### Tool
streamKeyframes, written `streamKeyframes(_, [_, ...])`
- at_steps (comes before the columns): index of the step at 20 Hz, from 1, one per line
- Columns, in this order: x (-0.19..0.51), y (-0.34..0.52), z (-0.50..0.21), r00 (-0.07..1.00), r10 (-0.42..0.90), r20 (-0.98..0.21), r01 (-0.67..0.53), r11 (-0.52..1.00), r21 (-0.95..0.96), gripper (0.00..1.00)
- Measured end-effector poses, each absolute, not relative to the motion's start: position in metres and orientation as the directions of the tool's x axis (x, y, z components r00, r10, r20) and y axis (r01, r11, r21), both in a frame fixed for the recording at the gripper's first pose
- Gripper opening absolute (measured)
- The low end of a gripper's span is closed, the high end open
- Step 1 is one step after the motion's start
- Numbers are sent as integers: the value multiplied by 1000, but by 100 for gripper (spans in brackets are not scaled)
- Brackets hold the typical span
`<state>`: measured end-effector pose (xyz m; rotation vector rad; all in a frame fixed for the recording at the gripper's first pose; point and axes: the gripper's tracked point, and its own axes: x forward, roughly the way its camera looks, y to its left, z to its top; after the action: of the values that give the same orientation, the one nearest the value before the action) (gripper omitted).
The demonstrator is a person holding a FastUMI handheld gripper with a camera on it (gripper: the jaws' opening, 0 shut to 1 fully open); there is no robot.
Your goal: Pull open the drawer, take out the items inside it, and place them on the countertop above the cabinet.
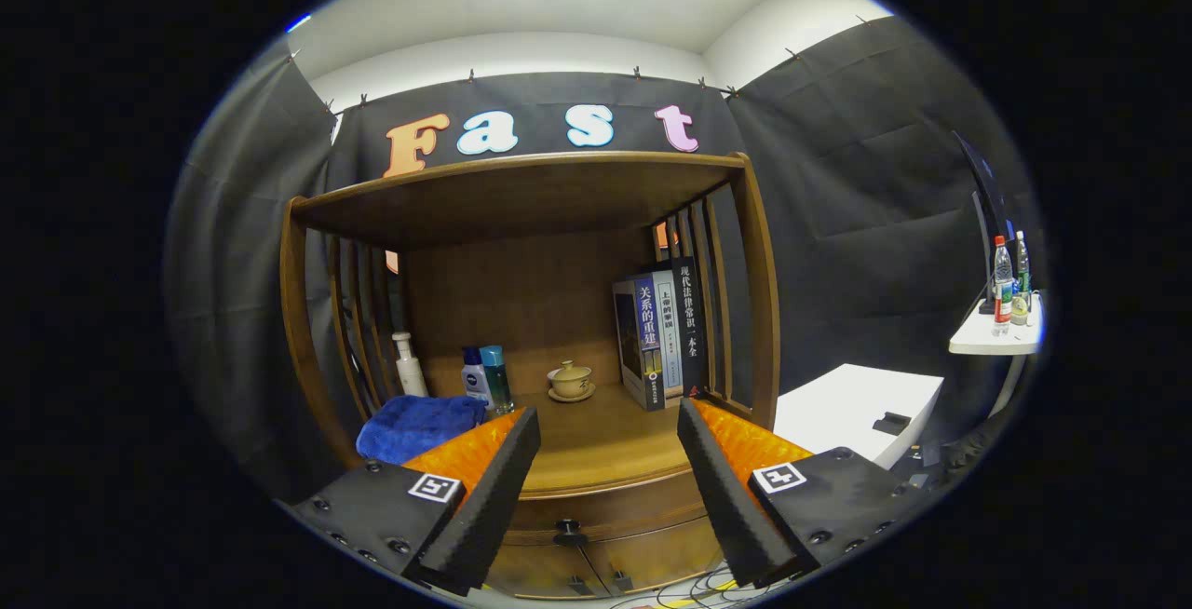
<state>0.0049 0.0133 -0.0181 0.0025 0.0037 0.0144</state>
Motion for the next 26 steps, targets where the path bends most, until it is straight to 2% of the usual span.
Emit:
streamKeyframes(12, [38, 29, -107, 998, 42, -56, -42, 999, 1, 98])
streamKeyframes(26, [63, 41, -212, 971, 77, -227, -85, 996, -22, 98])
